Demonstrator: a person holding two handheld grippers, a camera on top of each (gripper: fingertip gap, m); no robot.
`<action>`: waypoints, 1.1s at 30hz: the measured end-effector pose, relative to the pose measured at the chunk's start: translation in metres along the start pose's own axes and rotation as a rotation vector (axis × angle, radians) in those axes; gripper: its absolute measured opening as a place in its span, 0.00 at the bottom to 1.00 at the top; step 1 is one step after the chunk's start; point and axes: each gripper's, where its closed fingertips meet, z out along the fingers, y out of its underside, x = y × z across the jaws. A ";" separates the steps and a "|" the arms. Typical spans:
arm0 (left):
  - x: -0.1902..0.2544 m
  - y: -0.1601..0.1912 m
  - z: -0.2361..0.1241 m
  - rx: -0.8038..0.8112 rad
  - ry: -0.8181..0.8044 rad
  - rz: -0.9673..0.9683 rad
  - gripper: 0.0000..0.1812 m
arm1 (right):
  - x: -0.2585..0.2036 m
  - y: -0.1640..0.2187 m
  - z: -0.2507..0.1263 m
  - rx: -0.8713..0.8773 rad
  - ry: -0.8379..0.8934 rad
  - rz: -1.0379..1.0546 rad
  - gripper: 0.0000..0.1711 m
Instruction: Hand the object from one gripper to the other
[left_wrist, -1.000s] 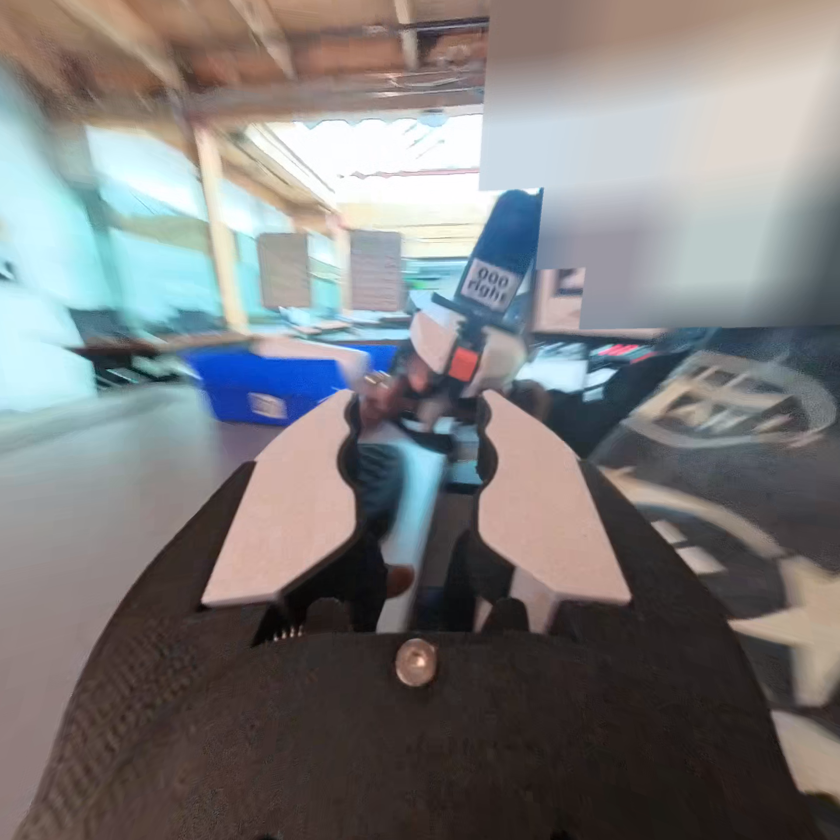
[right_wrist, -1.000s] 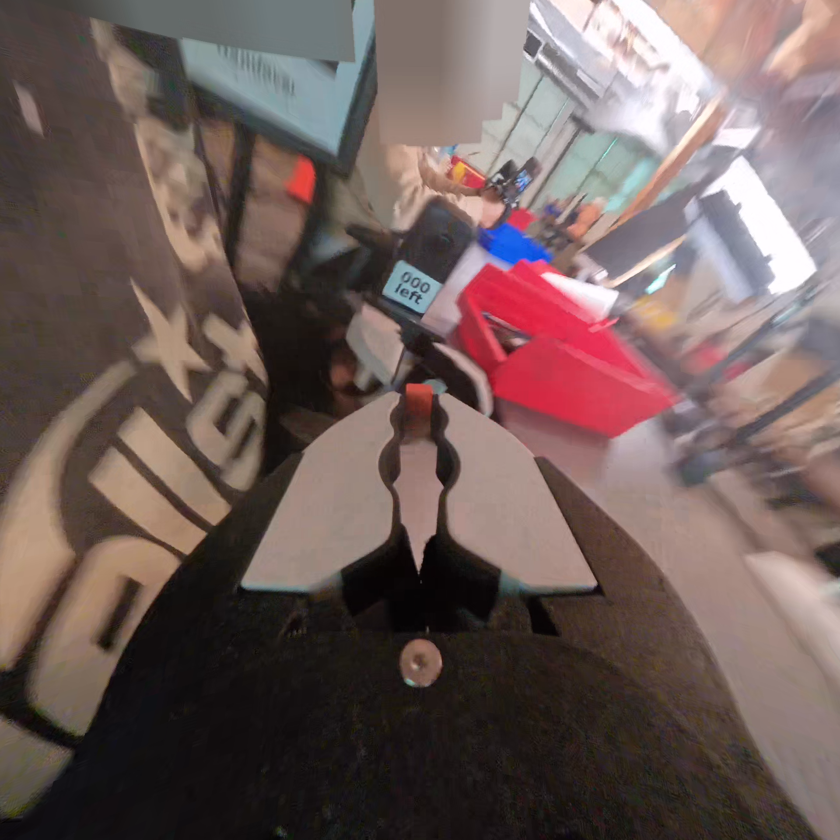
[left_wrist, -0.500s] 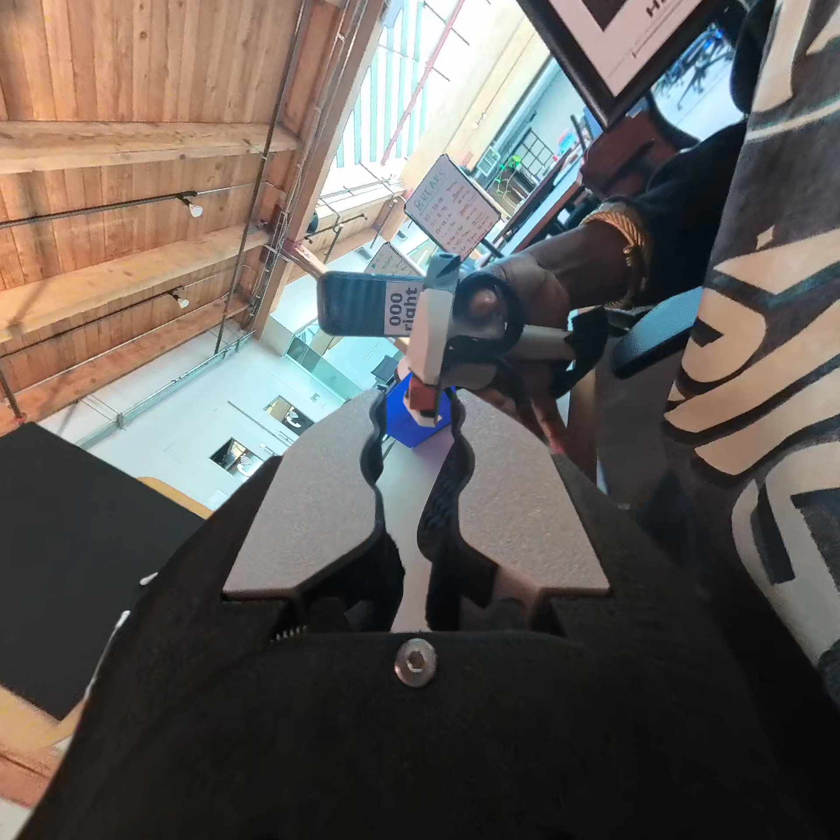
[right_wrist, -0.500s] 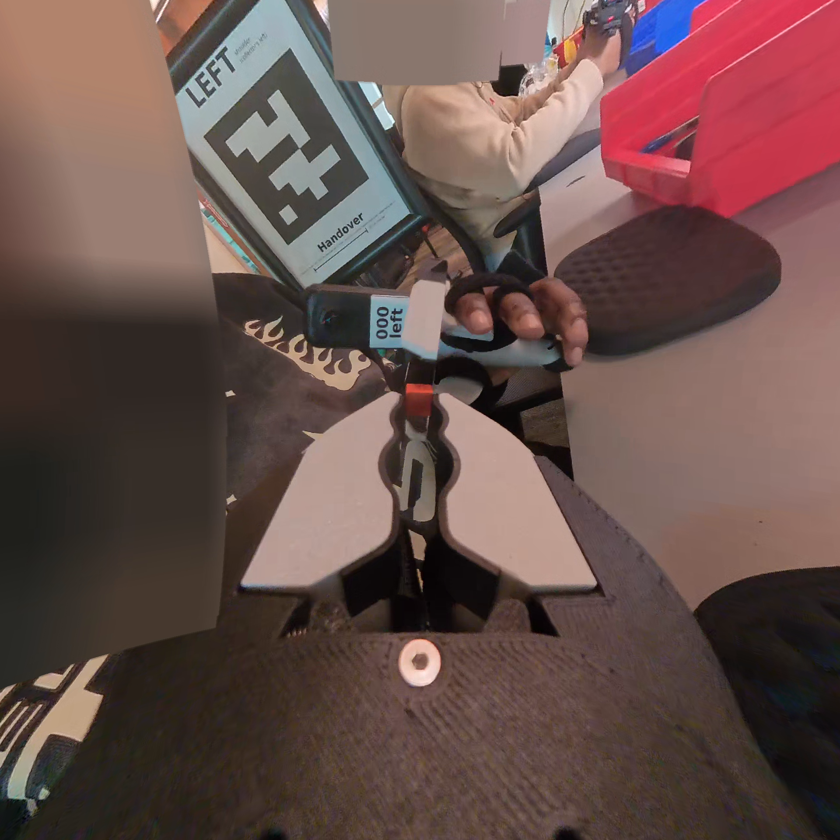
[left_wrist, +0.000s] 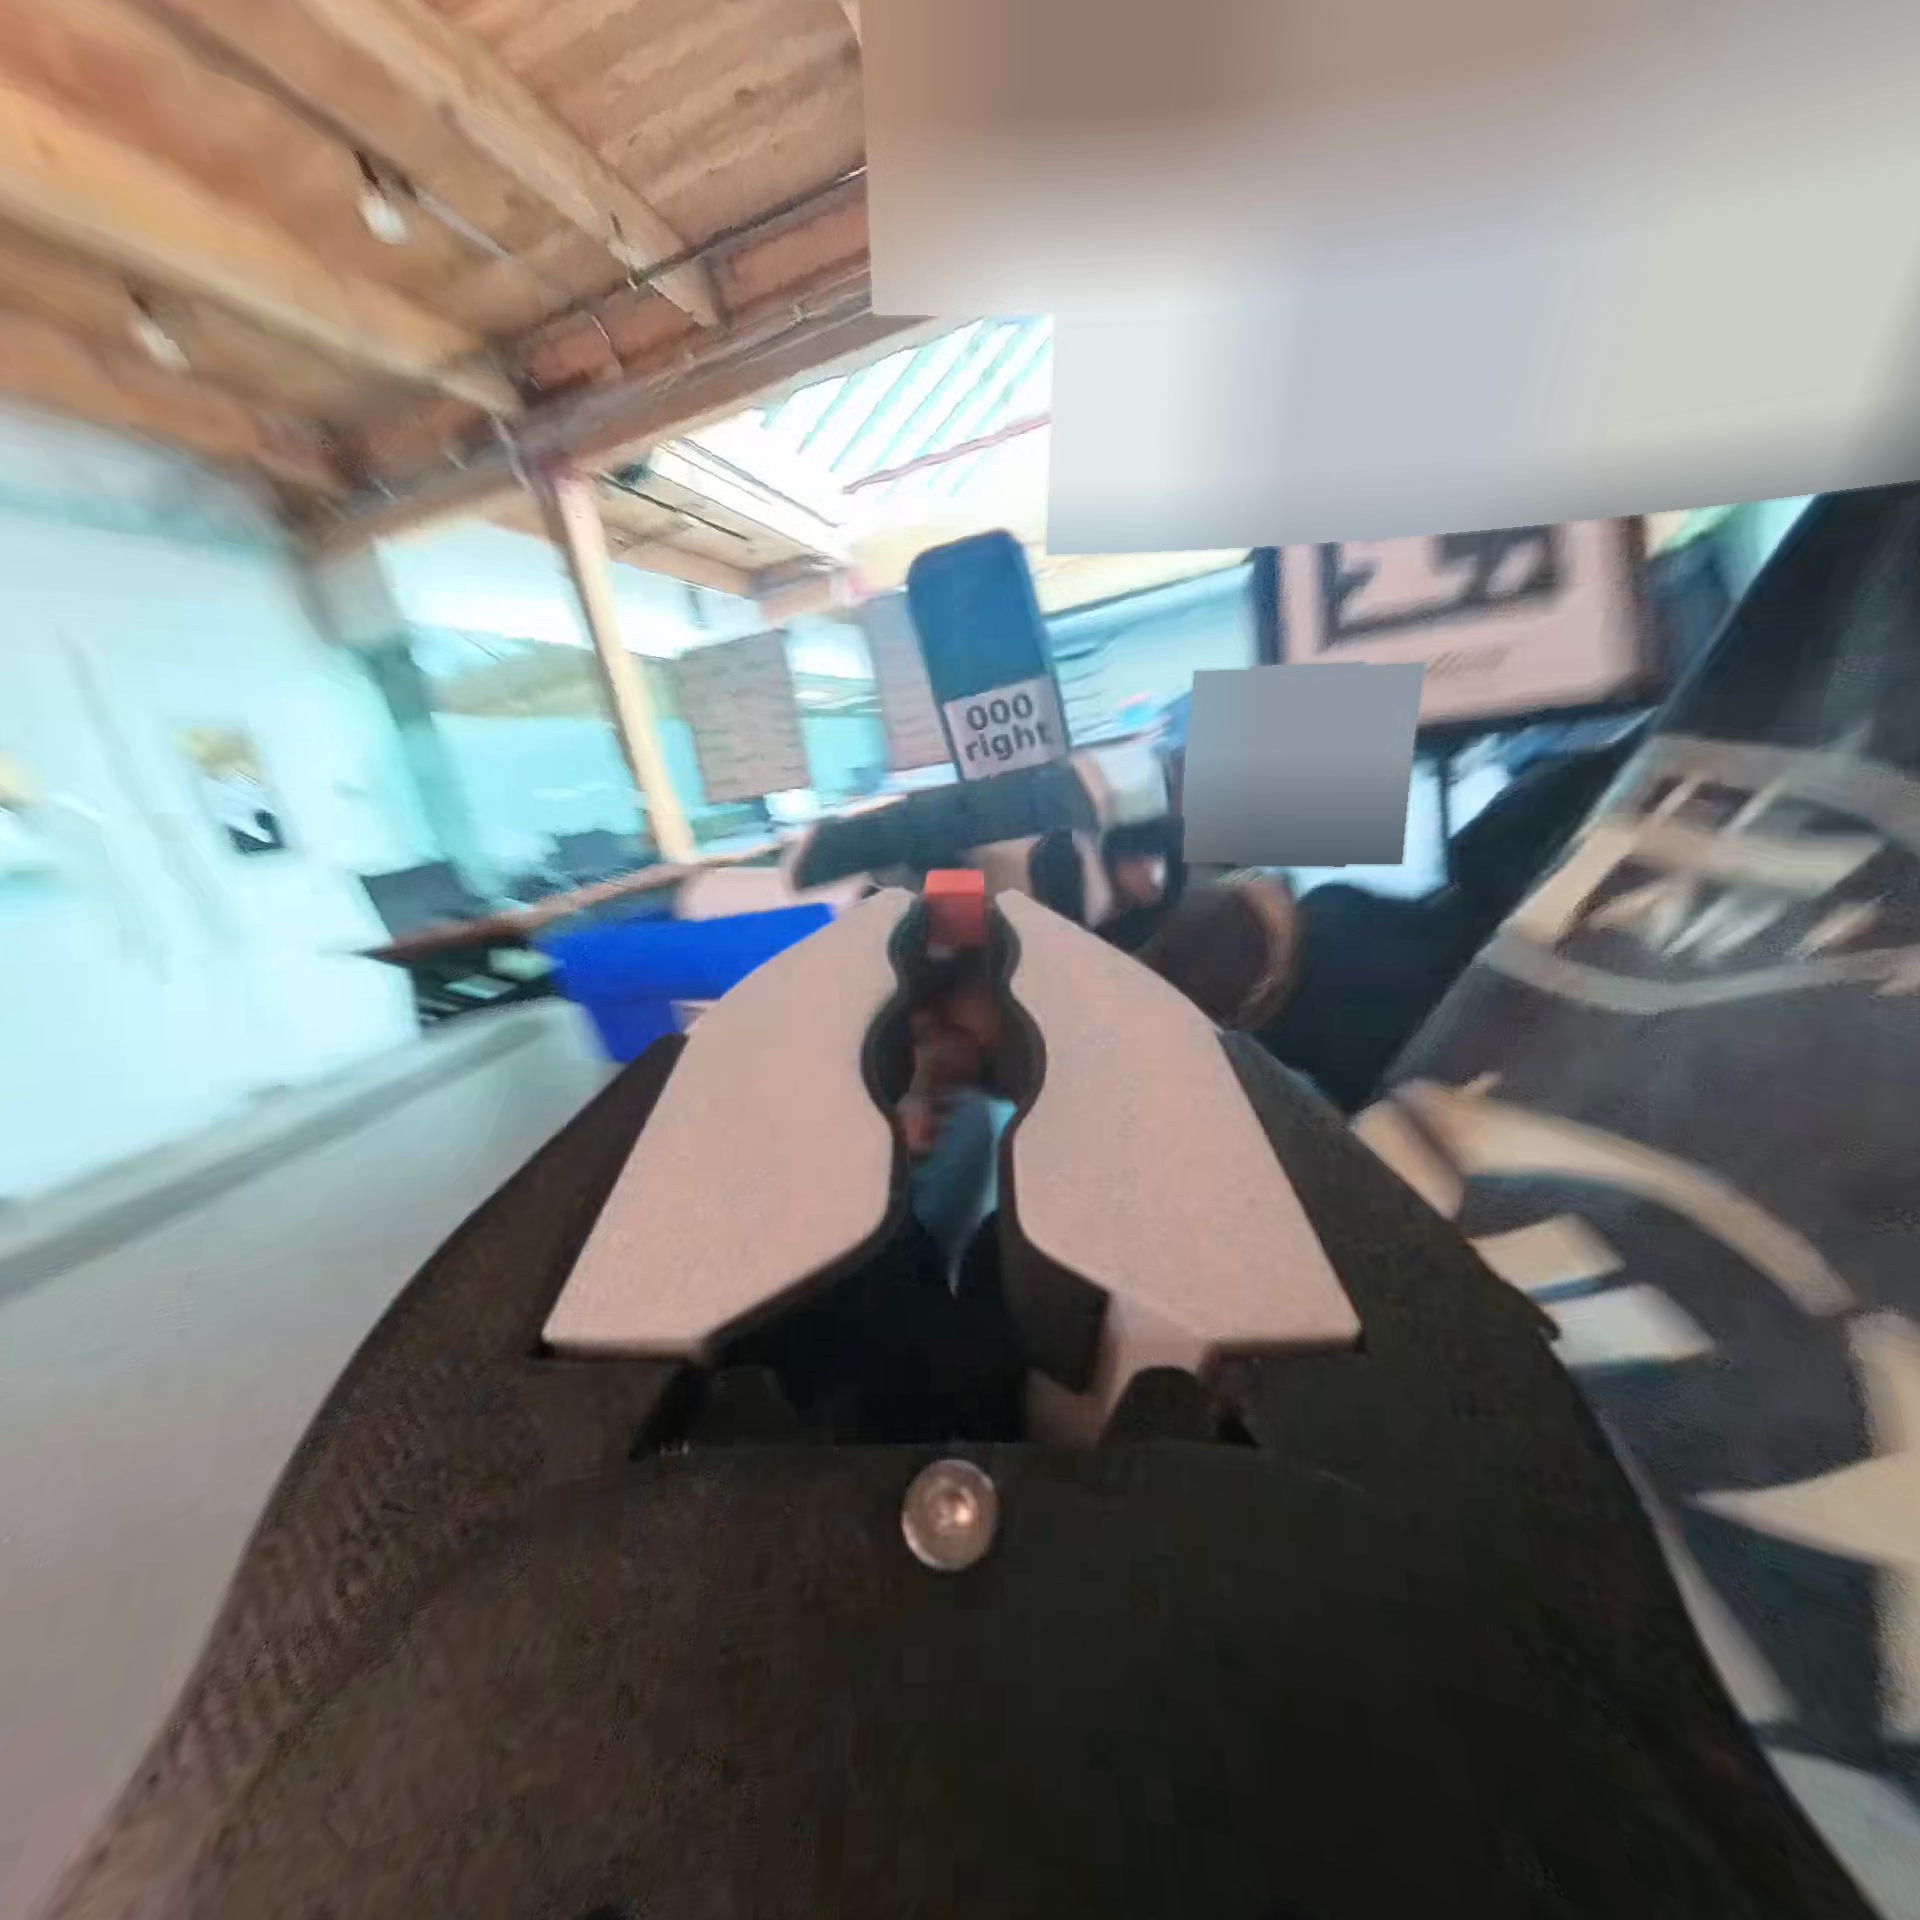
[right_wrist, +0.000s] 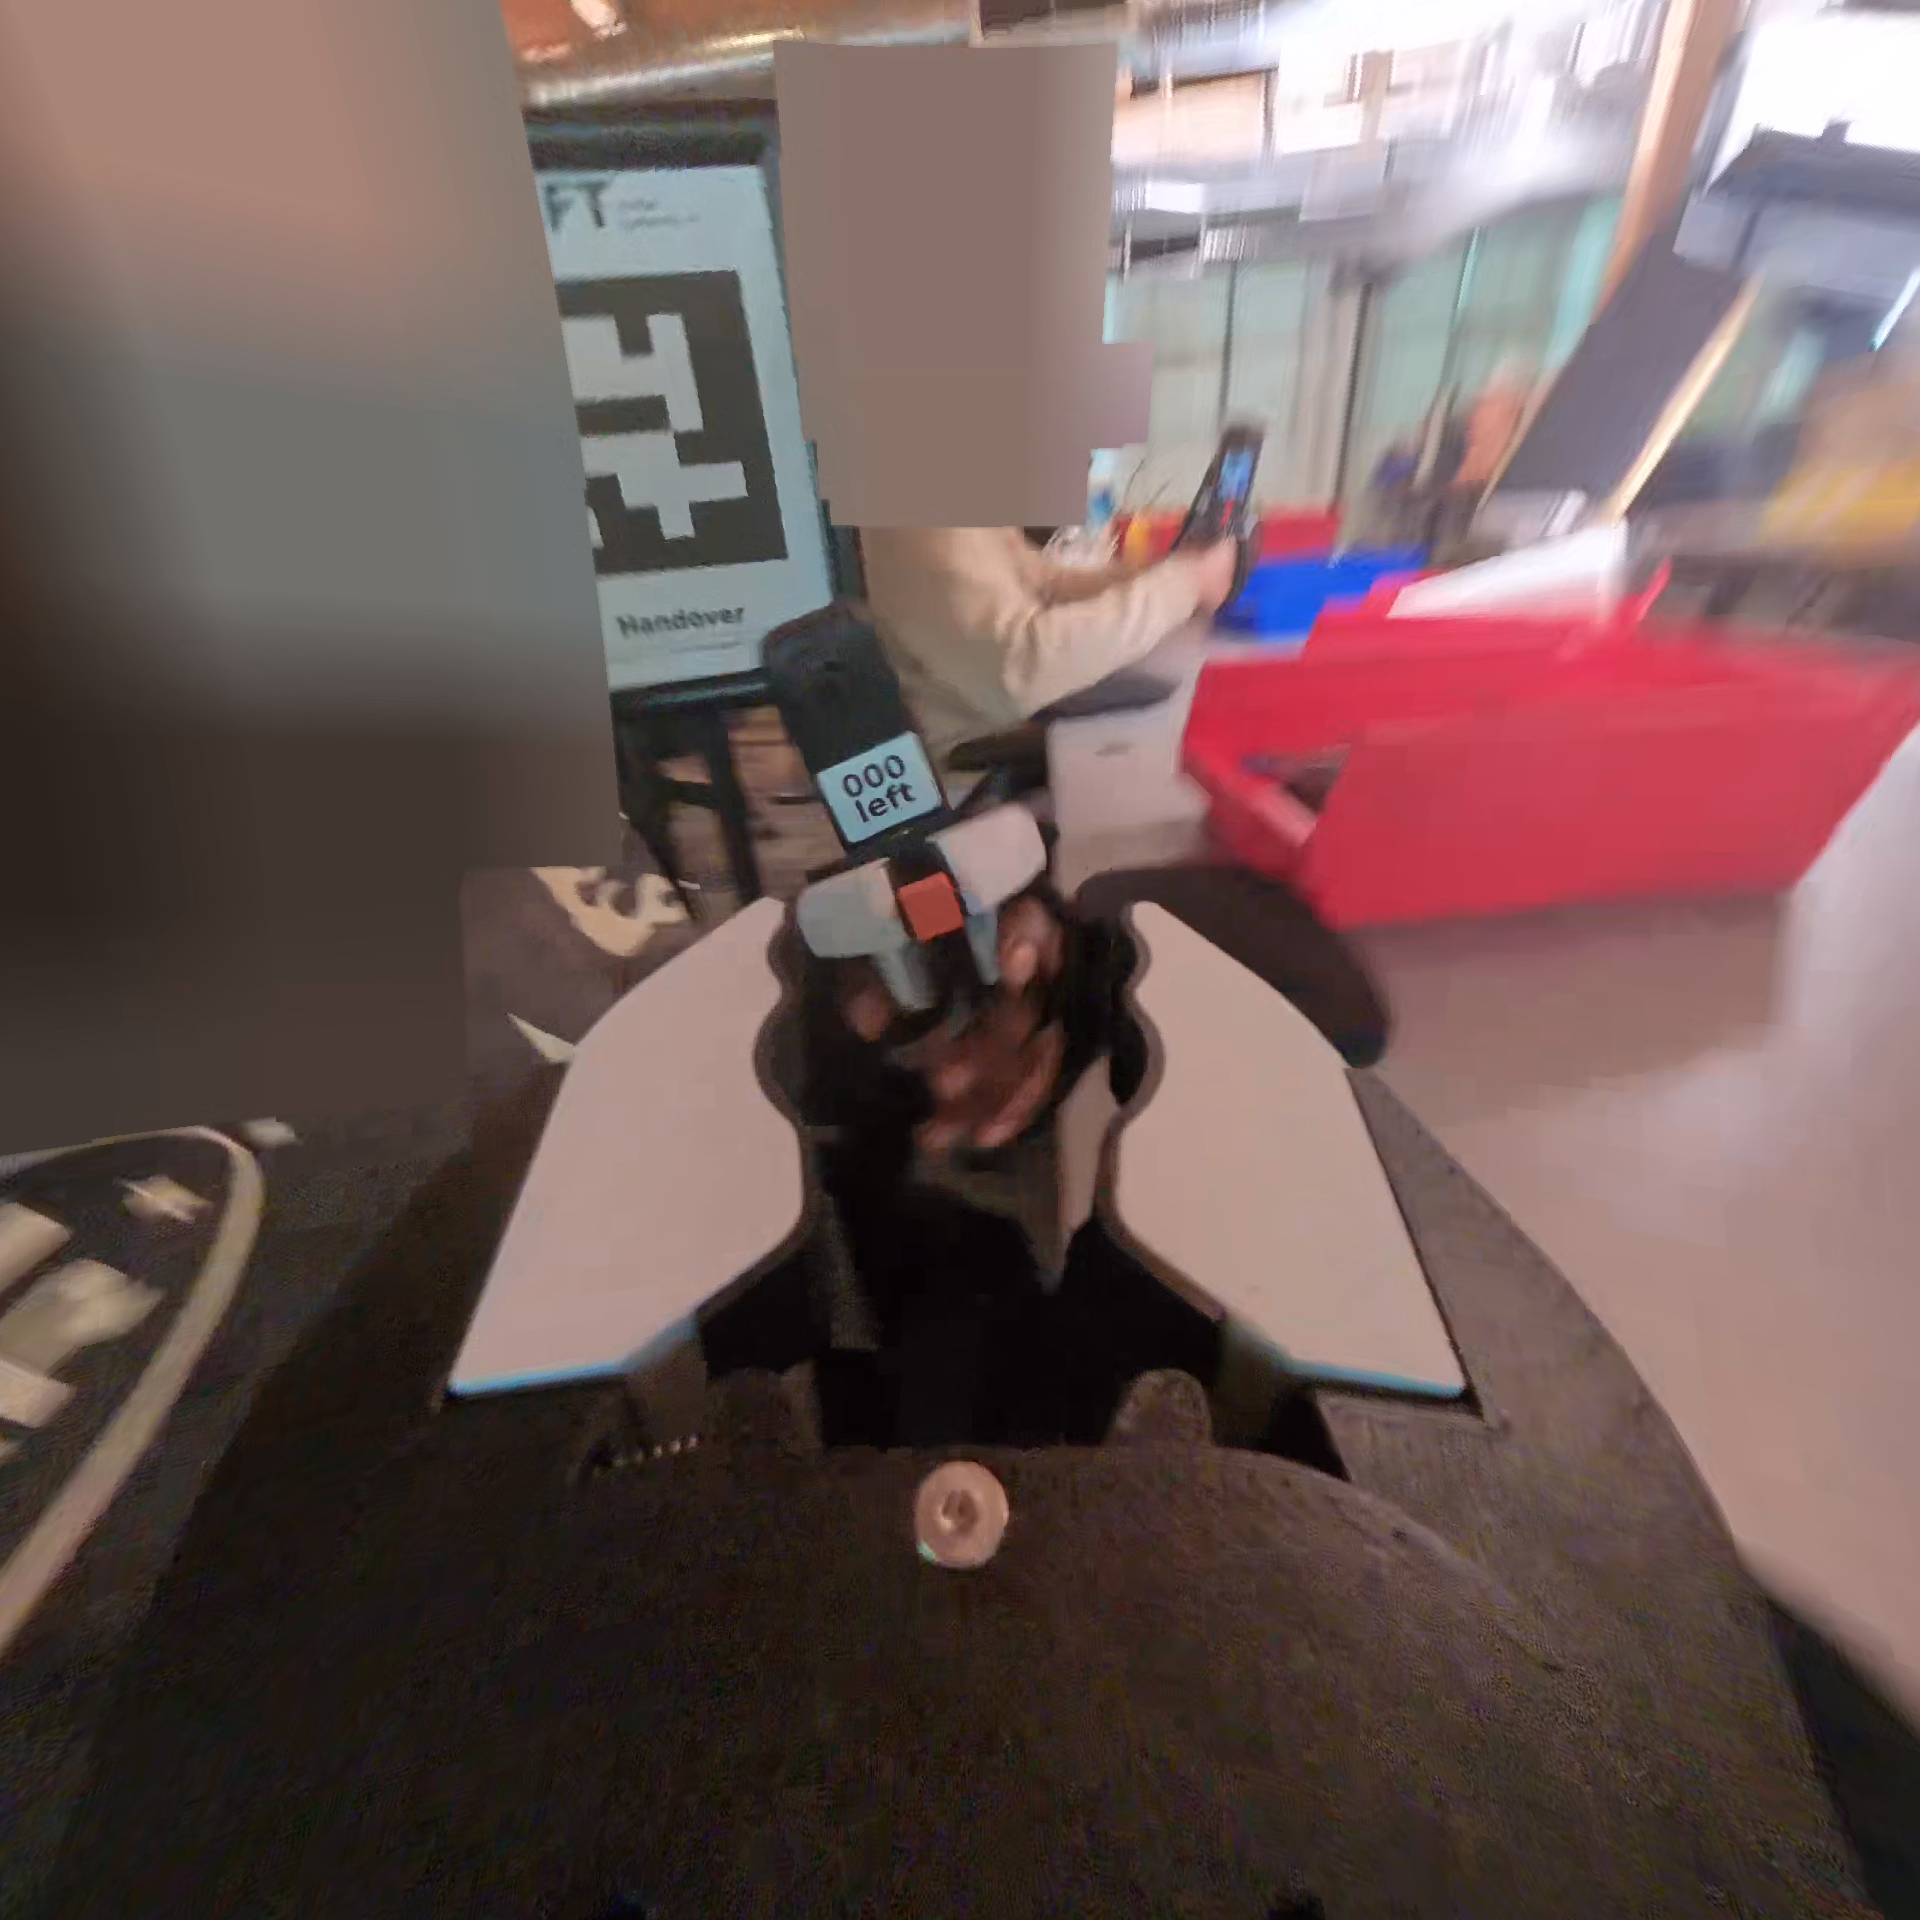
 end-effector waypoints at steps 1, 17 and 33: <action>0.001 -0.003 0.000 0.014 0.049 -0.160 0.05 | -0.005 -0.004 0.000 0.006 0.020 -0.190 0.37; 0.024 0.013 0.002 -0.051 0.378 -0.861 0.05 | -0.018 0.027 0.012 -0.273 0.161 -1.257 0.10; -0.004 0.005 -0.006 -0.038 -0.101 0.596 0.25 | -0.004 0.004 -0.002 -0.085 -0.016 0.185 0.06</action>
